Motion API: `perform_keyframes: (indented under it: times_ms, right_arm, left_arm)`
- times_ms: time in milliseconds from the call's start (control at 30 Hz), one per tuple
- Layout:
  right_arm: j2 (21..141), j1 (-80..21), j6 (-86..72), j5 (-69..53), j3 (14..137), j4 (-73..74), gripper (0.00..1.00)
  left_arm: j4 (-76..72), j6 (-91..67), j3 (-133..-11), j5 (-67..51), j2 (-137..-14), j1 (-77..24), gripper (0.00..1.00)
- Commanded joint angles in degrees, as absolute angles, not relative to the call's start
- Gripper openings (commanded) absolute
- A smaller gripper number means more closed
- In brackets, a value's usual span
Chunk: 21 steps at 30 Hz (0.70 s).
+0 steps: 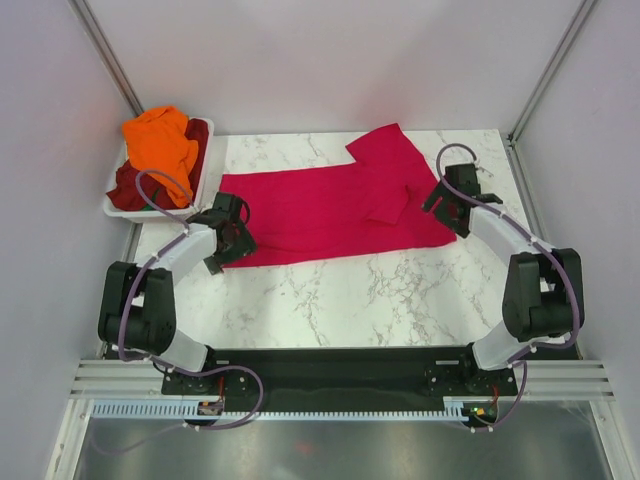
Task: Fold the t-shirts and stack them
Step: Fold the tshirt
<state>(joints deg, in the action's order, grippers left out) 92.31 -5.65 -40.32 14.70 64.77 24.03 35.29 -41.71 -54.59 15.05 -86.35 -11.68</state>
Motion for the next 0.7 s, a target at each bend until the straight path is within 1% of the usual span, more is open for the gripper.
perform_keyframes:
  times_ms: [0,267,433,533,567,633,667]
  right_arm:
    - [91.93,-5.71,-41.04,11.51,57.07,18.64,0.89]
    - [94.92,-3.17,-39.20,11.77,55.63,16.62,0.88]
    - [96.59,-1.23,-39.29,11.60,55.20,15.38,0.86]
    - [97.64,-0.97,-39.11,10.90,54.67,14.86,0.81]
    - [97.56,-1.05,-39.02,10.90,54.15,14.33,0.77]
    - [97.38,-0.97,-38.85,10.99,53.62,13.89,0.73]
    - [97.38,-0.97,-38.85,10.90,53.18,13.63,0.68]
  left_arm:
    - [30.42,-43.94,-50.72,14.42,-87.19,-11.43,0.89]
    - [27.77,-43.42,-48.87,16.61,-87.54,-11.43,0.90]
    - [26.81,-44.29,-47.64,19.24,-87.01,-11.34,0.92]
    - [26.81,-45.70,-46.59,20.74,-87.54,-11.25,0.91]
    - [26.63,-45.88,-46.32,21.00,-87.19,-11.25,0.91]
    - [26.28,-46.05,-45.53,20.66,-84.31,-11.25,0.88]
    - [26.19,-45.97,-45.35,20.39,-83.07,-11.25,0.87]
